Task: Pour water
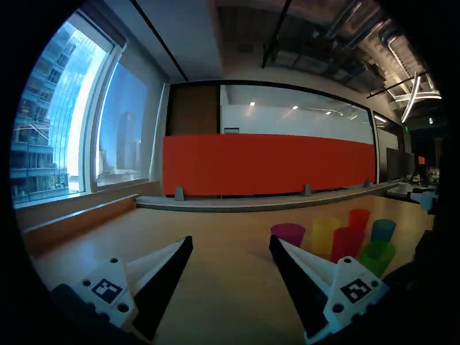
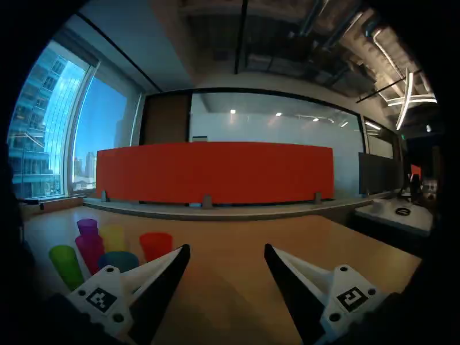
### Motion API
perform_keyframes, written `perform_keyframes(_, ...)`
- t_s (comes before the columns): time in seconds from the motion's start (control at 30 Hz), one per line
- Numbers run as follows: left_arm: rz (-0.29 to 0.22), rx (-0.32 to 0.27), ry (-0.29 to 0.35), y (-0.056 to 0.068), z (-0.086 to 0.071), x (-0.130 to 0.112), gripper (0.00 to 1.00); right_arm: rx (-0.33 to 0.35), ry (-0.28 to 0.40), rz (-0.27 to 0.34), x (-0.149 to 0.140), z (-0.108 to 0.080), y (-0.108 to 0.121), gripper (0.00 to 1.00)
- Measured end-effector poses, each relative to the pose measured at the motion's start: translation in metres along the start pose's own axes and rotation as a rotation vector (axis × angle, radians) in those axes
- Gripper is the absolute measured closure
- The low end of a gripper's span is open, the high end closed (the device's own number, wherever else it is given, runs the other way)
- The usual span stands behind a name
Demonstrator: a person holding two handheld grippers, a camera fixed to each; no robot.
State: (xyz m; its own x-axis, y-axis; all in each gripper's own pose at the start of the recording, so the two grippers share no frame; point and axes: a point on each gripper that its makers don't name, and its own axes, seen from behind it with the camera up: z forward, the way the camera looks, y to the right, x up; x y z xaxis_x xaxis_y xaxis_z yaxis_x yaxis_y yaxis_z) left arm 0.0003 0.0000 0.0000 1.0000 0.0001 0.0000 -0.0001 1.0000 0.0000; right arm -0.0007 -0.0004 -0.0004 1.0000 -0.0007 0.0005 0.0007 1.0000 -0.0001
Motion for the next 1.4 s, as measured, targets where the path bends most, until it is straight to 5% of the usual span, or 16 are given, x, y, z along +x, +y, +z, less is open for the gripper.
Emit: perform_keyframes(1.4,-0.003,-0.008,-0.005,0.0011,0.0001,0.0021,0.00,0.012,-0.017,0.003,0.0011,0.0001,-0.0022,0.00)
